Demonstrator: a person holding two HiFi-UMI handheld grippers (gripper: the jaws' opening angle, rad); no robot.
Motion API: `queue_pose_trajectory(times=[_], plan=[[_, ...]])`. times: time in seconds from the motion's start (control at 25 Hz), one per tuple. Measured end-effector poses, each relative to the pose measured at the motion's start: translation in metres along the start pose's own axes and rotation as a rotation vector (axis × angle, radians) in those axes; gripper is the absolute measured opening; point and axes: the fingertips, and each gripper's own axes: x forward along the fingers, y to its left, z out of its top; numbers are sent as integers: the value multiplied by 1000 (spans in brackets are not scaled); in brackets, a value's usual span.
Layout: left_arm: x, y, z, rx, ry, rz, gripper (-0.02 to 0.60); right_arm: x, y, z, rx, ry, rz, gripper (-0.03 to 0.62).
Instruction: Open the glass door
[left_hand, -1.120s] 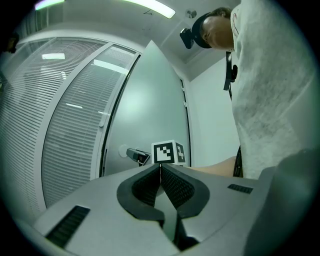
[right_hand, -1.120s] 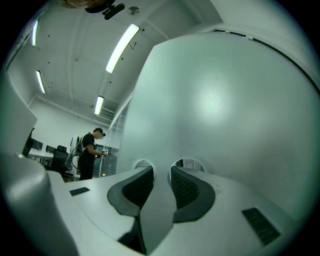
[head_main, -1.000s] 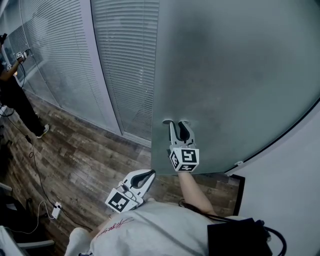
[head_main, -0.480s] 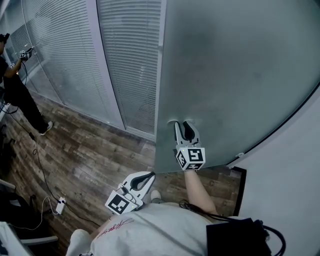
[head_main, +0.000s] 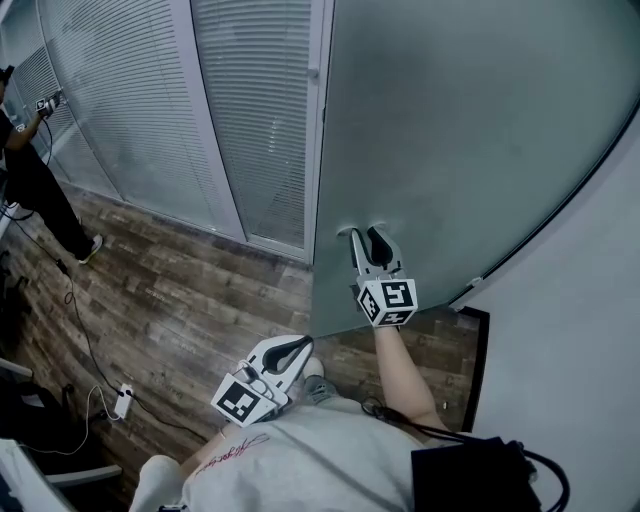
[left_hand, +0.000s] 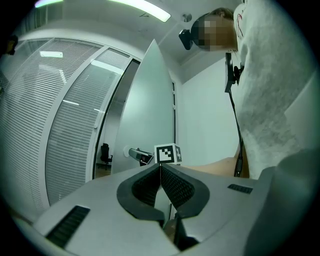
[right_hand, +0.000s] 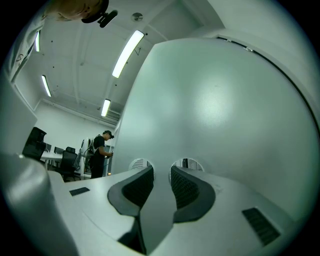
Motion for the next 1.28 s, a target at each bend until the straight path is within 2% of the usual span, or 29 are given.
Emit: queue_pose_trajectory(times=[0.28,0.6,0.88,1.16,1.28], plan=[[-17,-39,-7,-17,2,-50,18,-35,8,7,-5,-1,0,117],[-23,-72,-6,4,-7,-100,18,-79,15,12,4,-10,7,116],[-15,-91,-3,34,-13,-109,18,-113,19,15,12,-21,35,115],[-7,-125,-7,43,-24,-97,18,-150,23,15,24,-16,74,114],[-7,-145,-1,33,-31,-90,18,-168,27,26,21,-20,89,114]])
